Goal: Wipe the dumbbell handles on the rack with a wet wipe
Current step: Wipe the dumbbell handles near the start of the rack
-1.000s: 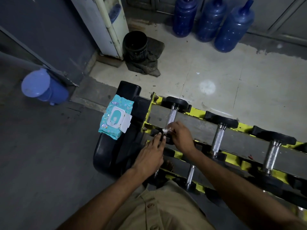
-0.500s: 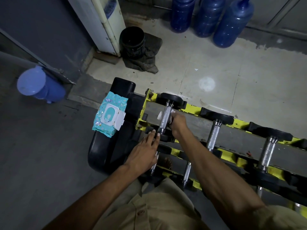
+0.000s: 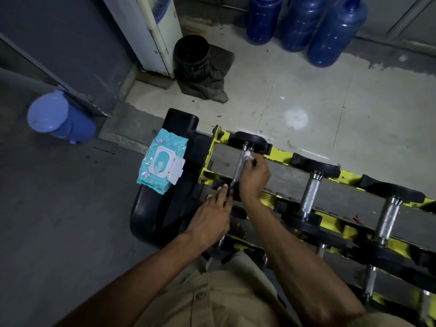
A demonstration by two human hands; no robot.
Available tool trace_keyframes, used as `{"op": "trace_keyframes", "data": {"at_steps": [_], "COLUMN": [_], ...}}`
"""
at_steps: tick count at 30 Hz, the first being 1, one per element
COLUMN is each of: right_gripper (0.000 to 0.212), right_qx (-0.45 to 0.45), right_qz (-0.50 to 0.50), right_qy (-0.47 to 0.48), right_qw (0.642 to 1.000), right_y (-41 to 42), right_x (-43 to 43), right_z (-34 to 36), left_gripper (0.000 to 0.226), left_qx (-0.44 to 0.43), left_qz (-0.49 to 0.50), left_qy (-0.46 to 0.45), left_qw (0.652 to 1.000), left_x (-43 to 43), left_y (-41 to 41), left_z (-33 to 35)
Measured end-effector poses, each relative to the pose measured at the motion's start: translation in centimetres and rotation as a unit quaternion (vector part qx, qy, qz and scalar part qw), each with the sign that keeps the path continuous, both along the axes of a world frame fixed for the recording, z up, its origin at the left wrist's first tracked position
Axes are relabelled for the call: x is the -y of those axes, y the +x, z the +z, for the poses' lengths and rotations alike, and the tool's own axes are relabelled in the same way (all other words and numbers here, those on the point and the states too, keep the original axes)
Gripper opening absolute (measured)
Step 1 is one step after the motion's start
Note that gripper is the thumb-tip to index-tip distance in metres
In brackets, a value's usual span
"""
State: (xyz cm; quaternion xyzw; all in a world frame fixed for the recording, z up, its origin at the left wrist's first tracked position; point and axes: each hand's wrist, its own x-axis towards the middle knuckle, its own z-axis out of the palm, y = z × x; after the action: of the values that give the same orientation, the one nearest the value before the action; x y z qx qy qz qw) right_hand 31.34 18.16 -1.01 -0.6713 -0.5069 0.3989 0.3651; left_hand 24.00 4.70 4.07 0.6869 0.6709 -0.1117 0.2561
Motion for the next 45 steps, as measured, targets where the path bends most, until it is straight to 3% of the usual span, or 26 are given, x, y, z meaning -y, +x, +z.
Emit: {"op": "trace_keyframes", "data": {"at_steps": [1, 3, 7, 9, 12, 16, 18, 20, 23, 25, 27, 31, 33, 36, 37, 41, 45], "right_gripper": [0.024, 0.038, 0.055, 0.055, 0.038, 0.019, 0.025, 0.030, 0.032, 0.029, 0.026, 0.025, 0.017, 0.009, 0.012, 0.006, 0.018], "right_qx": [0.064, 0.180, 0.340, 0.393, 0.411, 0.407, 0.465, 0.533, 0.541, 0.511, 0.479, 0.449, 0.414, 0.291, 0.256, 0.219, 0.068], "right_qz": [0.075, 0.226, 0.430, 0.474, 0.517, 0.687, 0.665, 0.652, 0.682, 0.688, 0.677, 0.626, 0.557, 0.363, 0.297, 0.202, 0.106], "right_qy": [0.064, 0.143, 0.235, 0.226, 0.210, 0.156, 0.131, 0.109, 0.000, -0.063, -0.077, 0.075, 0.087, -0.002, -0.032, -0.116, -0.171], "right_qw": [0.993, 0.947, 0.803, 0.755, 0.721, 0.582, 0.570, 0.528, 0.493, 0.511, 0.553, 0.633, 0.715, 0.885, 0.919, 0.948, 0.977], "right_y": [1.1, 3.5, 5.3, 4.9, 4.3, 2.8, 1.3, -0.3, -2.0, -2.3, -1.9, 0.5, 2.1, 3.7, 4.0, 3.8, 3.2], "right_x": [0.5, 0.3, -2.4, -4.3, -4.8, -3.8, -4.7, -4.9, -4.0, -3.9, -4.2, -2.6, -1.2, 1.1, 1.7, 2.5, -0.2], "right_z": [-0.8, -1.9, -1.9, -1.0, -0.6, 0.8, 1.9, 2.7, 2.2, 2.1, 2.9, 3.9, 2.9, 1.5, 0.9, -0.8, -1.0], "left_gripper": [0.086, 0.088, 0.089, 0.091, 0.091, 0.083, 0.084, 0.087, 0.084, 0.077, 0.076, 0.083, 0.090, 0.097, 0.096, 0.089, 0.084], "left_qx": [-0.007, -0.017, -0.030, -0.037, -0.035, -0.028, -0.026, -0.028, -0.028, -0.021, -0.016, -0.012, -0.011, -0.016, -0.017, -0.014, -0.022], "left_qz": [-0.004, -0.010, -0.026, -0.036, -0.048, -0.042, -0.050, -0.055, -0.063, -0.069, -0.067, -0.076, -0.076, -0.090, -0.091, -0.073, -0.058], "left_qy": [0.003, 0.008, 0.014, 0.019, 0.016, 0.030, 0.022, 0.013, 0.010, 0.021, 0.034, 0.027, 0.024, 0.013, 0.012, 0.032, 0.042], "left_qw": [1.000, 1.000, 0.999, 0.998, 0.998, 0.998, 0.998, 0.998, 0.998, 0.997, 0.997, 0.997, 0.997, 0.996, 0.996, 0.997, 0.997], "left_x": [0.0, 0.0, 0.0, 0.0, 0.0, 0.5, 0.9, 1.2, 1.6, 1.7, 1.8, 1.8, 1.7, 1.7, 1.8, 2.0, 2.2], "left_y": [0.0, -0.1, -0.1, -0.2, -0.6, -0.5, -0.4, -0.5, -0.7, -1.0, -1.4, -1.8, -1.9, -1.8, -1.8, -1.6, -1.2], "left_z": [-0.1, -0.1, -0.2, -0.2, -0.2, -0.6, -1.0, -1.2, -1.6, -2.0, -2.3, -2.4, -2.4, -2.3, -2.3, -3.1, -3.6]}}
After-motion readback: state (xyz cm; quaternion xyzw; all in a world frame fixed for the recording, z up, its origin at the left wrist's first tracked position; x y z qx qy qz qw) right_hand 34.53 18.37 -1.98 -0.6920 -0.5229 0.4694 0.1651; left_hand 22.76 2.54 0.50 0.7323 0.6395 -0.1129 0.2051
